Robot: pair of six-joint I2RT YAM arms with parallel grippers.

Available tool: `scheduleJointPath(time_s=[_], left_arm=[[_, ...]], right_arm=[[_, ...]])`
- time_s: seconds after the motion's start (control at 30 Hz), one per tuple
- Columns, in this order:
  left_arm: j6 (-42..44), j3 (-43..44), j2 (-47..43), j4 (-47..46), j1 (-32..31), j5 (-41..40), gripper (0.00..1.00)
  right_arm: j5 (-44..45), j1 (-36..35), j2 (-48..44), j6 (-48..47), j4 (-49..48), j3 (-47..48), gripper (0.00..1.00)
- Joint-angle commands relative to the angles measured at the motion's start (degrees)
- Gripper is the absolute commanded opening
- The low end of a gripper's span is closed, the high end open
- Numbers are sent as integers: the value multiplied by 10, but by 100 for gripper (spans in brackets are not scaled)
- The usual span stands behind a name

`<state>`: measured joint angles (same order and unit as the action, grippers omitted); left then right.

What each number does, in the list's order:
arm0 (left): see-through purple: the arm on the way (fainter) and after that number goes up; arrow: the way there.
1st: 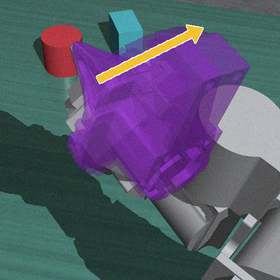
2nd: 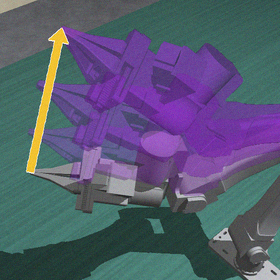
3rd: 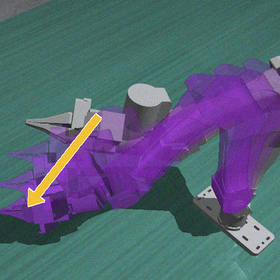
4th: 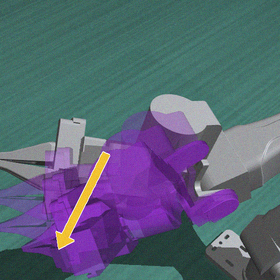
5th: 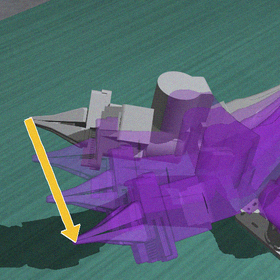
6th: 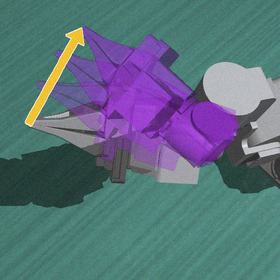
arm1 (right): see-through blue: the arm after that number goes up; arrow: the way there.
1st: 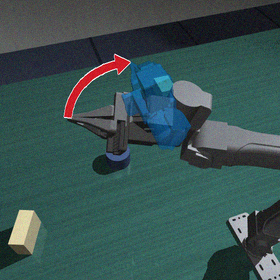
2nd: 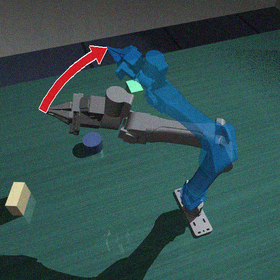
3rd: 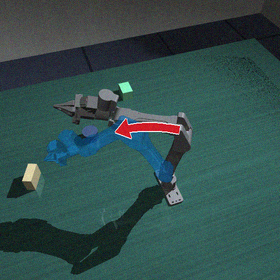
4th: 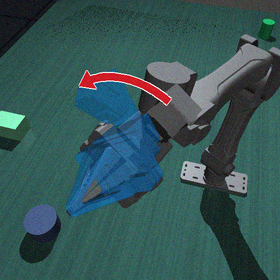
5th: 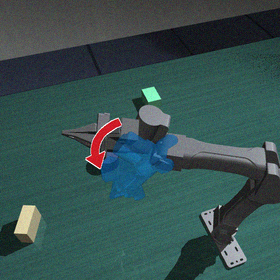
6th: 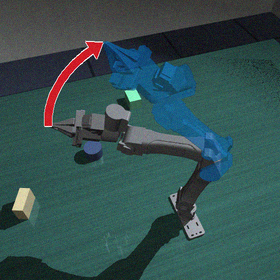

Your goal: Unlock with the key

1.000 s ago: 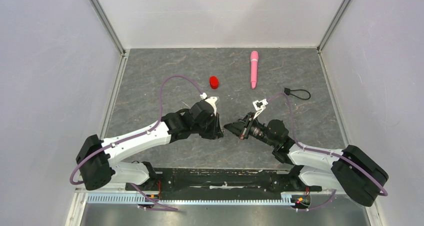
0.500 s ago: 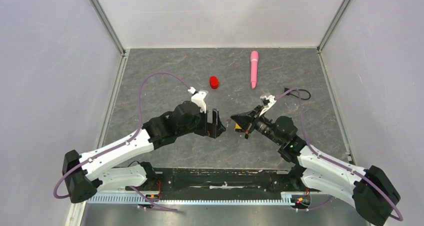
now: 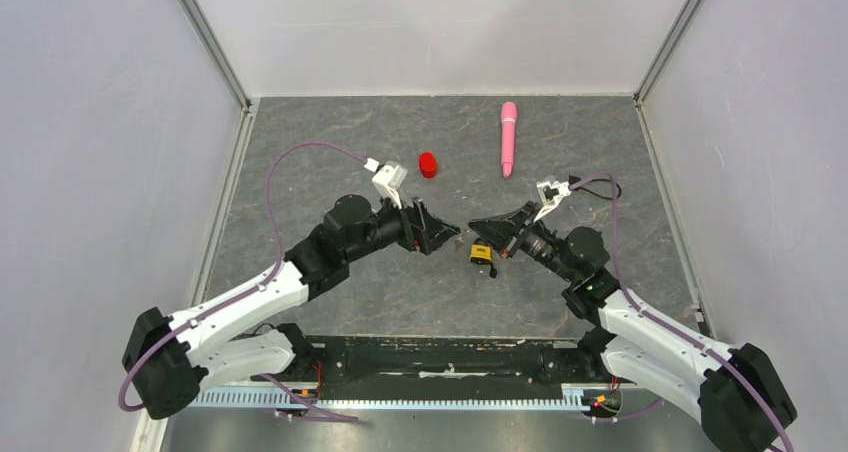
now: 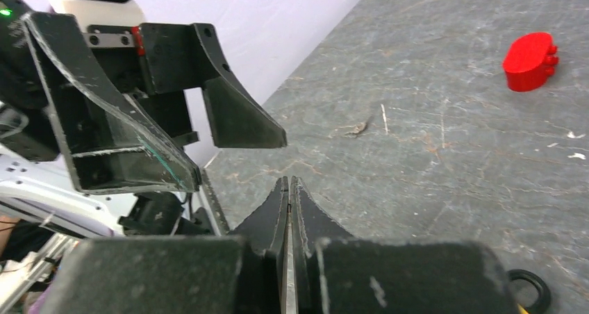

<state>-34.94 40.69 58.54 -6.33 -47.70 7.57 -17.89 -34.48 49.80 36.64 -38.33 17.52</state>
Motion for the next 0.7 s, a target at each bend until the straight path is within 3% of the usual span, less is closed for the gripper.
scheduleJointPath(time_s=[0.0,0.37,0.67], left_arm=[[-25,-9,24,-155,6,98,82],[-75,-30,63,-240,6,144,64],[-110,-42,77,-293,6,165,47]], right_arm=[[-43,11,-8,43,-70,16,0],[-76,25,10,113,-161,1,0],[-79,28,14,127,-180,-9,0]])
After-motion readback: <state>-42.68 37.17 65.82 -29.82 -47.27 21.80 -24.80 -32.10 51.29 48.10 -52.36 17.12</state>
